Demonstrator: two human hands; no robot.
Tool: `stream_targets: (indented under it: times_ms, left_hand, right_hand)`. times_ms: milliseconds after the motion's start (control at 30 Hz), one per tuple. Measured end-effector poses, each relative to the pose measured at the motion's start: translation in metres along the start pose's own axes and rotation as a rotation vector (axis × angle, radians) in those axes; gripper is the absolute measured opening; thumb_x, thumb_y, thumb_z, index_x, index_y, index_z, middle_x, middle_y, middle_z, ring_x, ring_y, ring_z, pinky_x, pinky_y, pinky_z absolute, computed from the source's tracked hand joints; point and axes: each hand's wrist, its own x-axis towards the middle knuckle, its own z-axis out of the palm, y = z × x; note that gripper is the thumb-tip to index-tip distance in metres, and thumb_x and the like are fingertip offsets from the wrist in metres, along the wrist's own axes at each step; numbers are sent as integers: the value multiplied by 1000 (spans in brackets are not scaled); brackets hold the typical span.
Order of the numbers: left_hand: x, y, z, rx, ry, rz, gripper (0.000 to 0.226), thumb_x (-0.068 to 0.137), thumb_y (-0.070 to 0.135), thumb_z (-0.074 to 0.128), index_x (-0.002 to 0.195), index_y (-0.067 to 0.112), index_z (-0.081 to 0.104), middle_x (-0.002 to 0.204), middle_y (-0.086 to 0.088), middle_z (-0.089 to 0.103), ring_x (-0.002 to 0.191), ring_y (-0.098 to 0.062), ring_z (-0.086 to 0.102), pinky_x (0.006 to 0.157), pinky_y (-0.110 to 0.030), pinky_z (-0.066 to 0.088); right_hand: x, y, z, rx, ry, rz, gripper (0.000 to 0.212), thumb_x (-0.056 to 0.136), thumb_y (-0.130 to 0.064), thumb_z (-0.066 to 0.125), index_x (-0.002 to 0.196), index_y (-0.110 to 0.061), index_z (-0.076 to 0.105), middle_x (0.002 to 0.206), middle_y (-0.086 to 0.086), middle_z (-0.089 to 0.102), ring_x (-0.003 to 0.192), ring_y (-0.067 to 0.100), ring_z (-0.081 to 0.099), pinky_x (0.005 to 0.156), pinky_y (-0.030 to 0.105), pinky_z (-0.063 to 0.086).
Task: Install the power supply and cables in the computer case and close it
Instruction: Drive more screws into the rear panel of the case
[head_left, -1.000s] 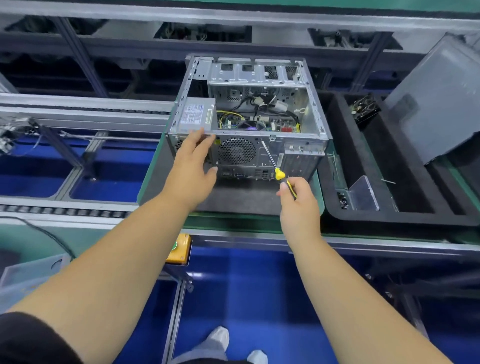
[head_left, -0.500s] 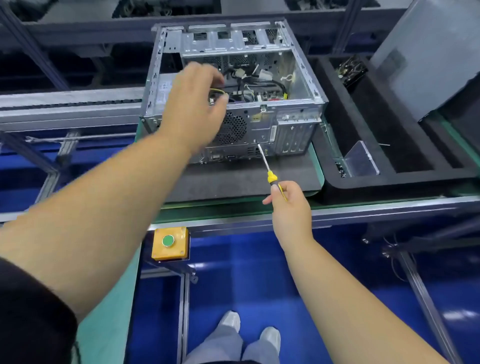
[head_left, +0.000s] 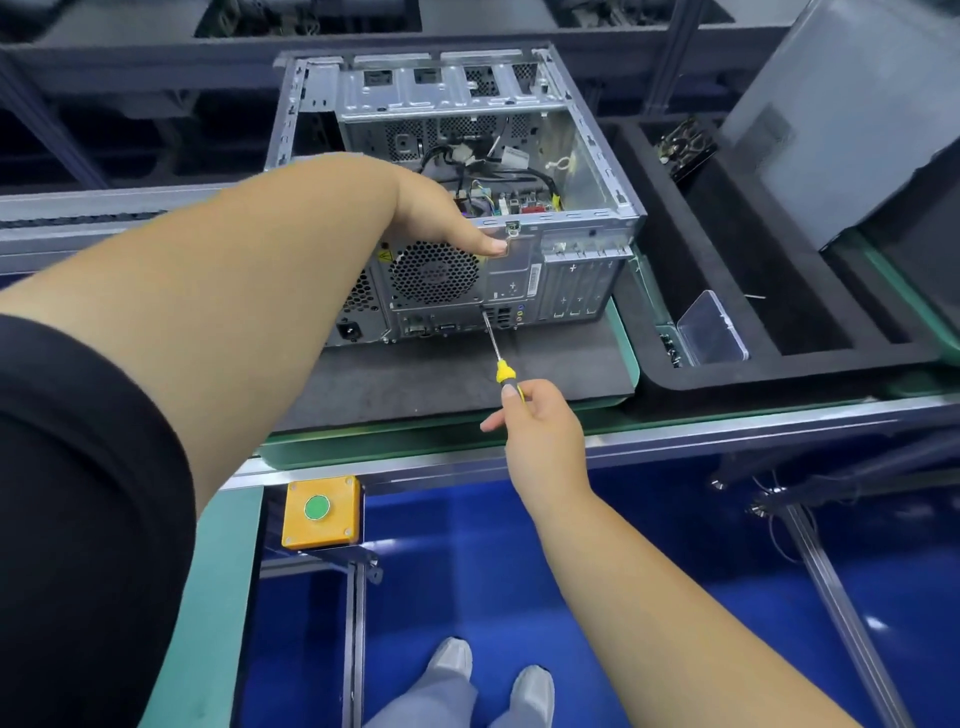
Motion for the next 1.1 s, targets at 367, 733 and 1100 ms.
stream_targets:
  times_ms: [367, 733, 1100]
  left_hand:
    - [8, 2, -5, -24, -67, 28, 112, 59, 76, 56, 152, 19, 28, 161, -6, 18, 147, -27, 18, 118, -53, 13]
    - [9, 0, -2, -54, -10, 38, 89, 80, 68, 56, 150, 20, 32, 160, -6, 22, 146, -26, 21, 118, -48, 15]
    - [6, 0, 0, -106, -50, 48, 88, 80, 68, 56, 152, 26, 27, 162, -4, 12, 148, -25, 11, 117, -51, 8]
  right_hand:
    - [-8, -10, 6, 1, 27, -9, 18, 100, -41, 42, 96, -29, 54, 77, -17, 71, 46, 2, 41, 56, 29, 40]
    - [-7, -22, 5, -12, 8, 21, 22, 101, -39, 41, 94, -24, 56, 72, -13, 72, 43, 1, 41, 56, 28, 36]
    - [-9, -29, 9, 4, -9, 46, 29, 102, -37, 38, 94, -22, 61, 66, -8, 70, 44, 2, 40, 56, 27, 38]
